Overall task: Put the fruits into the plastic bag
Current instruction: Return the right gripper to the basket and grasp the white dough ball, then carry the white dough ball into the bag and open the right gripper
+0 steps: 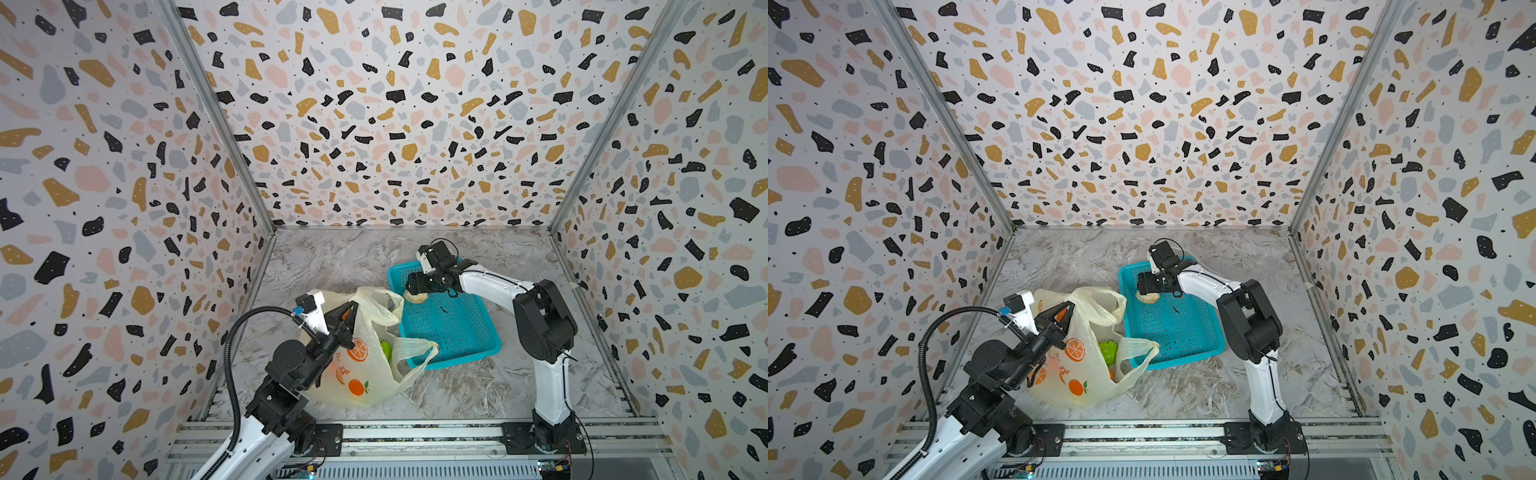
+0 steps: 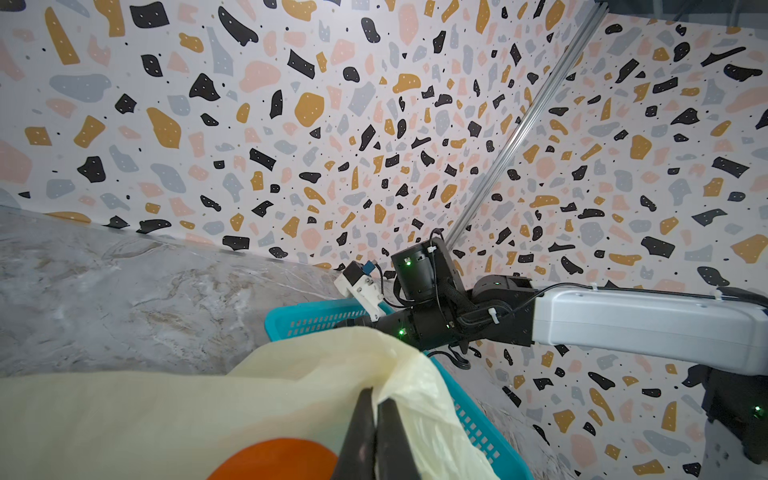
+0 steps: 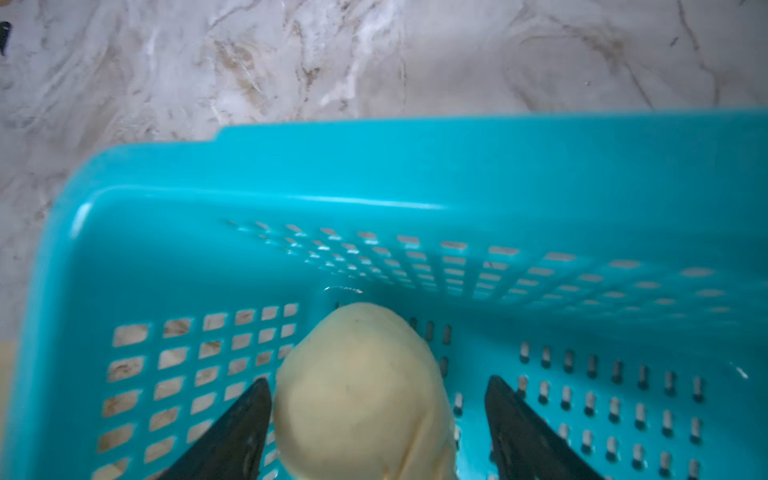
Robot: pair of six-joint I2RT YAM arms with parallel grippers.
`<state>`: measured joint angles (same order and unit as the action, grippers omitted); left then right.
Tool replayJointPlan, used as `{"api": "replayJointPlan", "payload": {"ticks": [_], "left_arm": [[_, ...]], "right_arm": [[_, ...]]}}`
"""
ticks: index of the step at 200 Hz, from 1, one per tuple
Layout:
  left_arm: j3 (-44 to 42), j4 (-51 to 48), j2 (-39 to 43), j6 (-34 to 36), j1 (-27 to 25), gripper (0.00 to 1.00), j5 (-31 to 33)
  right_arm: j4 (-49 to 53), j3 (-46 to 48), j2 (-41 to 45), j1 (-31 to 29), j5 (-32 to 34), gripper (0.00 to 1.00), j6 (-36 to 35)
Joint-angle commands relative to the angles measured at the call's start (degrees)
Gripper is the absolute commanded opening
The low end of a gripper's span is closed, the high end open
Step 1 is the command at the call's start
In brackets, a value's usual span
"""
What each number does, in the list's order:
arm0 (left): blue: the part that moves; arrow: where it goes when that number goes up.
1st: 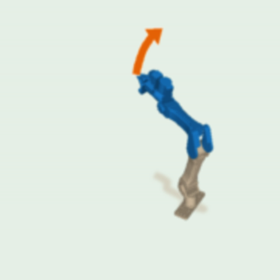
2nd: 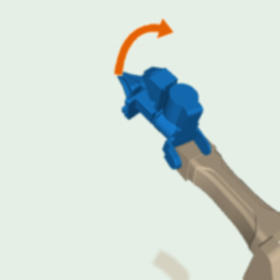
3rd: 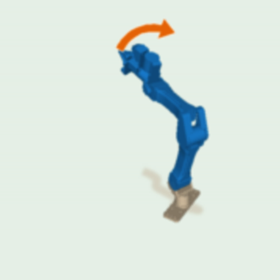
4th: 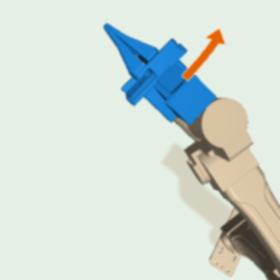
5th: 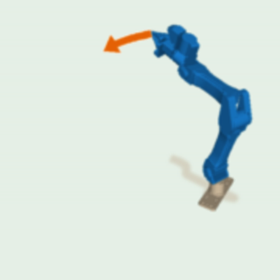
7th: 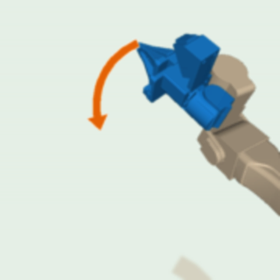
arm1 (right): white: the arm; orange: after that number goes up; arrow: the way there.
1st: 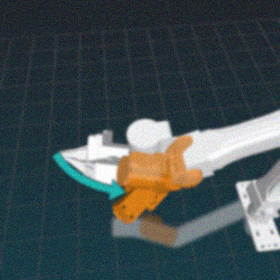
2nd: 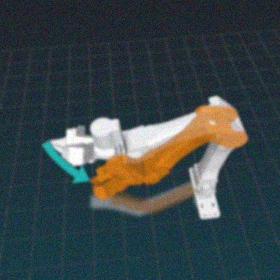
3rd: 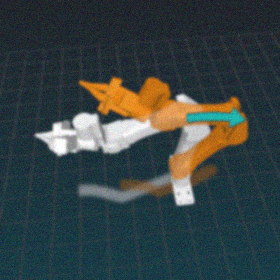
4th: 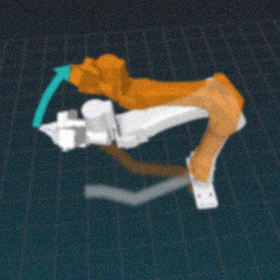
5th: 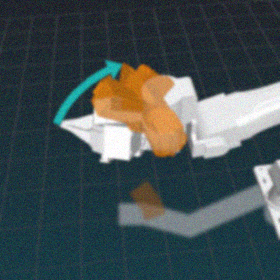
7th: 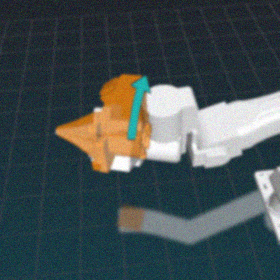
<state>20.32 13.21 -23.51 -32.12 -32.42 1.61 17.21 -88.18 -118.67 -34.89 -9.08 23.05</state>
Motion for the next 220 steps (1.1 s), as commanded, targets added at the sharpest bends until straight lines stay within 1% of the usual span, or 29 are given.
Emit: {"api": "replayJointPlan", "payload": {"ticks": [1, 14, 37, 53, 67, 99, 129, 153, 185, 220], "left_arm": [[-0.5, 1.7, 0.0, 1.0, 0.2, 0.00, 0.4], [-0.5, 1.7, -0.1, 1.0, 0.2, 0.00, 0.3], [-0.3, 1.7, -0.1, 1.0, 0.2, 0.00, 0.3], [-0.2, 1.7, -0.1, 0.9, 0.2, 0.00, 0.3], [-0.3, 1.7, -0.2, 0.9, 0.2, 0.00, 0.2], [-0.4, 1.9, -0.5, 0.6, 0.2, 0.00, -0.1], [-0.4, 2.6, -0.8, 0.2, 0.1, 0.00, -0.6], [-0.3, 3.0, -1.2, 0.0, 0.1, 0.00, -0.9], [-0.1, 3.6, -1.7, -0.4, 0.2, 0.00, -1.5], [0.5, 3.4, -2.0, -0.4, 0.2, 0.00, -1.5]], "right_arm": [[3.2, -3.3, -1.2, 0.1, 1.2, 0.80, -1.2], [3.1, -3.6, -1.9, 0.0, 0.2, 0.77, -1.1], [1.7, -1.9, -1.0, 0.1, -1.6, 0.64, -0.6], [0.9, 0.1, 1.0, 0.1, -2.2, 0.55, -0.3], [-0.4, 2.7, 4.1, 0.1, -2.5, 0.49, 0.0], [-4.1, 11.3, 14.3, 0.1, -6.2, 0.48, 0.6], [-9.3, 21.4, 24.8, -0.1, -15.8, 0.47, 0.8], [-11.2, 26.9, 30.5, -1.9, -19.8, 0.47, 1.6], [-12.0, 28.3, 33.5, -7.7, -23.8, 0.47, -0.6], [-12.4, 24.9, 30.9, -14.2, -28.0, 0.48, -3.2]]}}
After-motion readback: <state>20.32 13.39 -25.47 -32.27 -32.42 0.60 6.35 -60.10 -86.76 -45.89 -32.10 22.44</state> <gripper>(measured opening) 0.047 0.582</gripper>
